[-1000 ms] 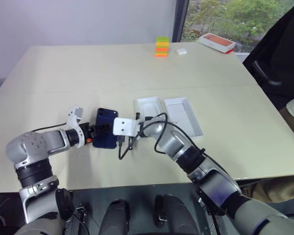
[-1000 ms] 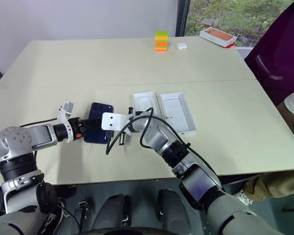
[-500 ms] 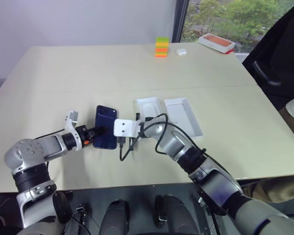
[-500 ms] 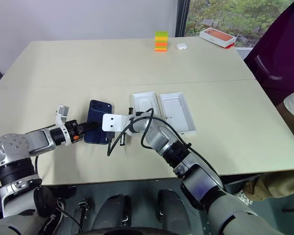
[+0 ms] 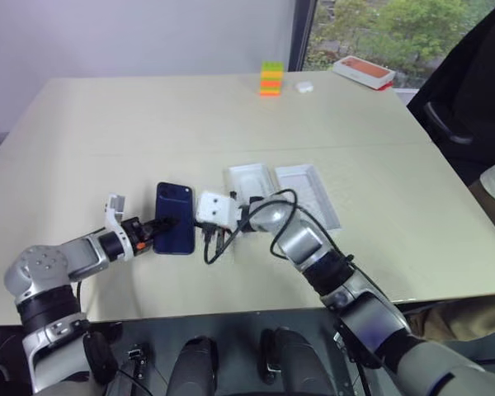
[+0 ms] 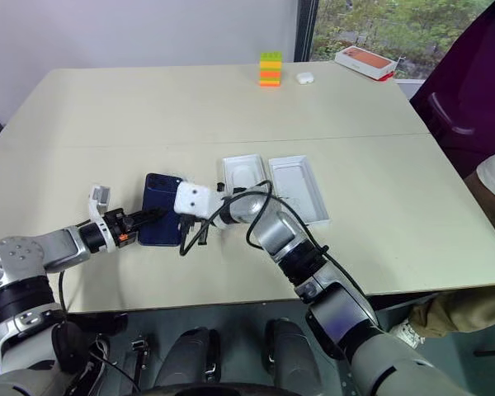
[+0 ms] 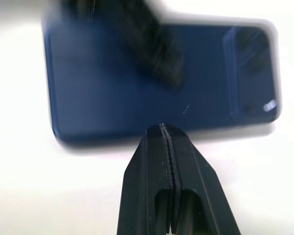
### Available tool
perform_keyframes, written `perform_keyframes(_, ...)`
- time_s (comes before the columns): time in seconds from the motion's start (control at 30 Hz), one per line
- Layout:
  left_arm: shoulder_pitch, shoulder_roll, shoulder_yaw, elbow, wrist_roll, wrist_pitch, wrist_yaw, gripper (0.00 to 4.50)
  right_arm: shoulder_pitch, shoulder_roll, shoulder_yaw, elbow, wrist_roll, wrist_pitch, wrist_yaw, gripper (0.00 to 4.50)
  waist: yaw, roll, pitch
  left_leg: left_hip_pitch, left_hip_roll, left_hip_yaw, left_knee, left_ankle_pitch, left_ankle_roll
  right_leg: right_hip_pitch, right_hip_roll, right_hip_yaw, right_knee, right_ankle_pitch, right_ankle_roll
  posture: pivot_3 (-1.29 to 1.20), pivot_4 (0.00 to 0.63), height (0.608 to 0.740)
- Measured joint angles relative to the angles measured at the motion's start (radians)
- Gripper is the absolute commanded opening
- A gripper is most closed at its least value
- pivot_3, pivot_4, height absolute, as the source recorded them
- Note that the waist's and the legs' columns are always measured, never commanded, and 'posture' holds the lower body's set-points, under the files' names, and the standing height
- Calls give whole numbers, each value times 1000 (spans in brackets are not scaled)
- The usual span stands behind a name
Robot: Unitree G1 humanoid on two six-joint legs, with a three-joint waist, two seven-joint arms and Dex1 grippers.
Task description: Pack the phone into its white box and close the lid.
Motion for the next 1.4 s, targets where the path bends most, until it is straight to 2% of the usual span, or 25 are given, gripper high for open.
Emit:
perform_keyframes(0.13,6,10,22,18,-22,2,-6,0,1,-13,-82,-130,138,122,39,2272,2,0,0,0,0,0,0,0,0,0,0,-1,0,0,0,0,150,740)
perform_keyframes(0.23,3,13,25,33,-33,3,-3,0,8,-98,-70,-202,157,141,58,3763,4,0,0,-1,-1,0,0,0,0,-1,-1,-1,-1,0,0,0,150,740)
perform_keyframes(0.43,2,16,32,35,-40,-22,18,0,53,-397,27,-196,59,-7,166,3763,7,0,1,-2,-2,3,0,0,0,-1,-1,-1,-2,0,0,0,150,740)
perform_keyframes(0.53,-10,5,30,31,-43,-21,31,0,52,-483,56,-141,16,-94,210,3763,6,0,1,-2,-2,3,0,0,0,-1,0,-1,-2,0,0,0,150,740)
perform_keyframes(0.83,-20,-15,3,-8,-53,-14,59,0,41,-468,84,-8,-28,-231,224,3763,7,-2,2,-2,-1,3,0,0,0,-1,0,-1,-2,0,0,0,150,740)
perform_keyframes(0.9,-18,-16,3,-25,-56,-14,67,0,32,-462,83,11,-28,-237,224,3228,8,-2,2,-2,-1,3,0,0,0,-1,0,-1,-2,0,0,0,150,740)
perform_keyframes(0.97,-18,-18,2,-38,-59,-14,72,0,28,-459,83,22,-34,-239,223,2504,8,-2,2,-2,-1,3,0,0,0,-1,0,-1,-2,0,0,0,150,740)
perform_keyframes(1.07,-18,-21,2,-47,-66,-10,76,0,24,-459,84,33,-47,-247,221,975,8,-2,2,-2,-1,3,0,0,0,-1,0,-1,-2,0,0,0,150,740)
perform_keyframes(1.4,-22,-34,-6,-64,-73,-5,98,0,23,-447,84,38,-65,-257,210,975,7,-2,2,-2,-1,3,0,0,0,-1,0,-1,-2,0,0,0,150,740)
